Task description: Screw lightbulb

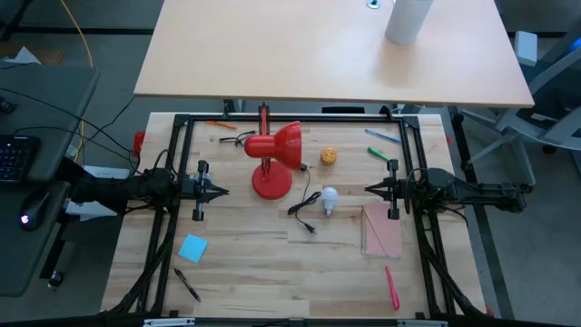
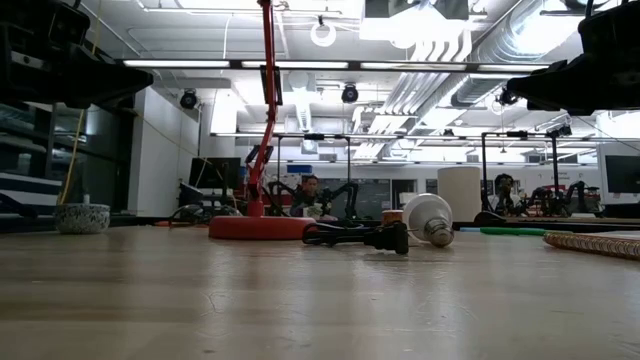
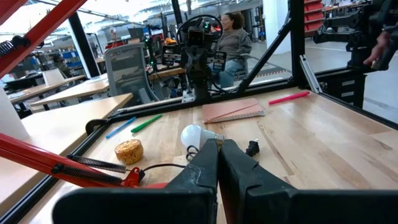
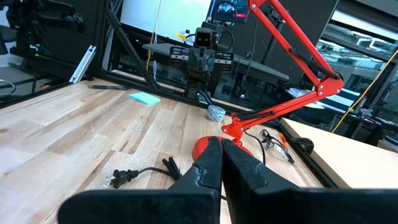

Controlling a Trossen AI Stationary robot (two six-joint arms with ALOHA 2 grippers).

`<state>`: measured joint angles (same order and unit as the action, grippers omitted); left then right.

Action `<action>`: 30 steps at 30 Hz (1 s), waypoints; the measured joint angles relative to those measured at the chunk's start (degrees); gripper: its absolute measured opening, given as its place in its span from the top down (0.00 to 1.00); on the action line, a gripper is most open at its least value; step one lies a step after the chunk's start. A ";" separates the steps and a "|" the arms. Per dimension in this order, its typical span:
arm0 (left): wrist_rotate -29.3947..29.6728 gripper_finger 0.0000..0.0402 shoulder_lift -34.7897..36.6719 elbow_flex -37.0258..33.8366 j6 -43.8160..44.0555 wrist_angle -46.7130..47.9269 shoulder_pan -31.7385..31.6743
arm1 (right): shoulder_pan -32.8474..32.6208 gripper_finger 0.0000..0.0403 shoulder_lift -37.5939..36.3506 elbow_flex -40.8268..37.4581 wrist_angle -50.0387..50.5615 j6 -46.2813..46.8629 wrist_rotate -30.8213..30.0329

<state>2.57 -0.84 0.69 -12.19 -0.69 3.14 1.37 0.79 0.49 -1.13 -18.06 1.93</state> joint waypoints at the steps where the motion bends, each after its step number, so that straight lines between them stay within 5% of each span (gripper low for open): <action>1: 0.00 1.00 0.00 -0.01 0.00 0.00 0.01 | -0.02 1.00 -0.01 -0.01 0.00 0.00 0.00; 7: 0.00 1.00 -0.01 0.00 0.00 -0.01 0.00 | -0.02 1.00 0.01 -0.01 -2.93 1.81 0.79; 12: 0.00 1.00 -0.01 -0.01 0.00 -0.02 0.00 | -0.02 1.00 -0.01 -0.02 -16.74 26.46 2.15; 17: 0.00 1.00 -0.02 0.00 0.00 0.00 0.02 | -0.02 1.00 0.01 0.40 -24.10 49.59 -4.53; 22: 0.00 1.00 -0.01 -0.01 0.00 0.00 0.00 | 0.00 1.00 -0.01 0.90 -33.36 56.64 -7.89; 30: 0.00 1.00 0.00 0.00 0.00 0.00 0.00 | -0.02 1.00 0.01 0.96 -35.48 53.78 -5.43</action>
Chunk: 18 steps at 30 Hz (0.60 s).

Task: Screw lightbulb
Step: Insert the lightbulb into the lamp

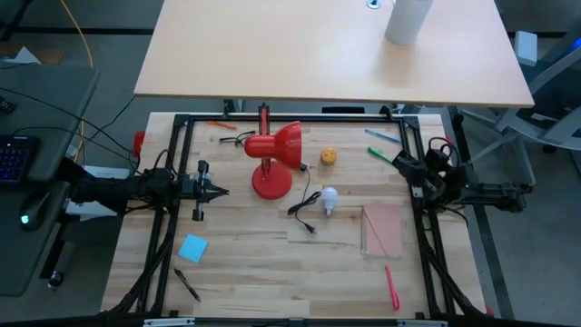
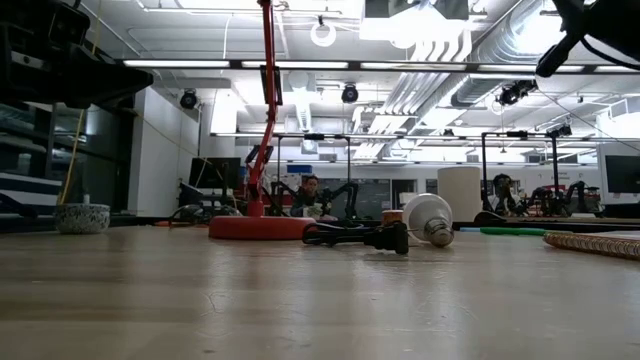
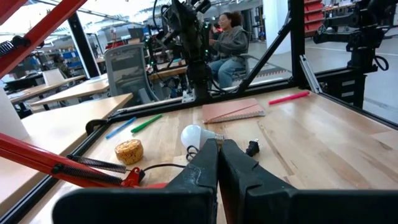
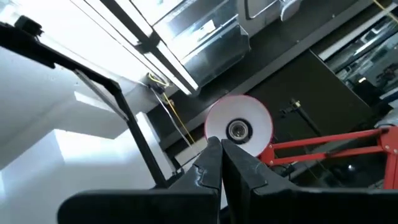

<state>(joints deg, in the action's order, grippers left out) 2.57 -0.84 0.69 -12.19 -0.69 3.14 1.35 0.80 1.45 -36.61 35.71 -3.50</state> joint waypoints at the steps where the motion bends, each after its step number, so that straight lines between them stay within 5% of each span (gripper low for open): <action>1: 0.00 1.00 -0.01 0.00 0.00 0.00 0.00 | 0.02 1.00 0.00 0.00 0.30 0.14 0.02; 11: 0.00 1.00 -0.02 0.00 0.00 -0.01 0.00 | 0.02 1.00 6.34 1.86 -1.36 -1.15 -12.75; 18: 0.00 1.00 0.00 0.00 0.00 0.00 0.00 | 0.02 1.00 18.39 12.92 -4.24 -4.98 -14.15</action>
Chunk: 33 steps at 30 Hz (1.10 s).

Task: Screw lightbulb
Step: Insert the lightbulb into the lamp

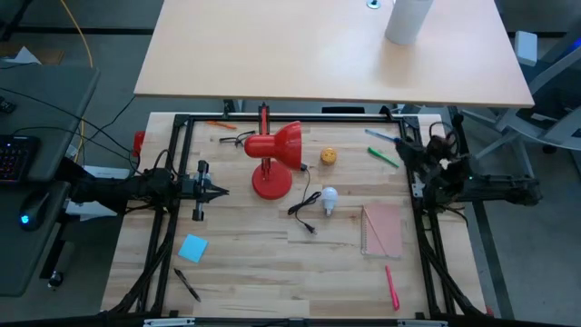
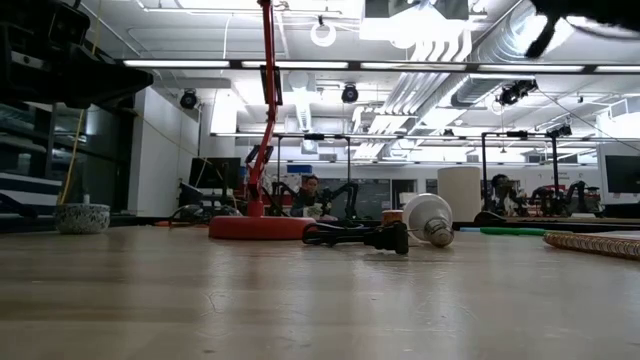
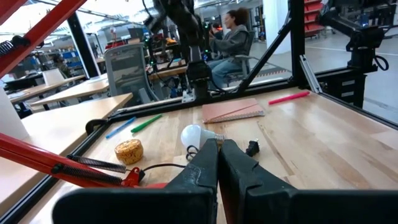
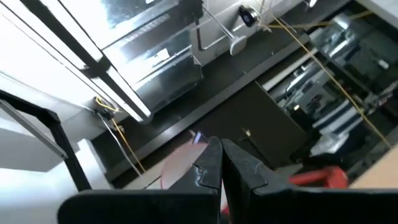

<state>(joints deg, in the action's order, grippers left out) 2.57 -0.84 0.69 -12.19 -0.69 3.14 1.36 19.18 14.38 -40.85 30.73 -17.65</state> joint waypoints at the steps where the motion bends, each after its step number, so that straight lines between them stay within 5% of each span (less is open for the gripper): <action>1: 0.00 1.00 -0.02 -0.02 0.00 0.00 0.02 | 0.00 1.00 1.77 2.15 0.68 -1.12 -0.02; 12: 0.02 1.00 0.00 0.00 -2.12 -3.90 0.02 | 0.13 1.00 18.25 25.64 25.21 -8.96 1.11; 23: 1.86 1.00 0.00 -0.01 11.51 -34.79 0.00 | 0.13 1.00 19.35 37.62 50.76 -7.83 1.75; 29: 11.17 1.00 -0.07 0.00 8.55 -46.10 0.02 | 0.13 1.00 19.21 38.07 58.84 -0.98 1.75; 33: 24.93 1.00 -0.14 0.11 10.31 -47.05 0.00 | 0.13 1.00 20.35 38.06 63.04 3.53 2.14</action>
<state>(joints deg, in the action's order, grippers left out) 27.50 -0.98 0.80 -1.87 -47.74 3.14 1.50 39.54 52.44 22.19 34.27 -15.51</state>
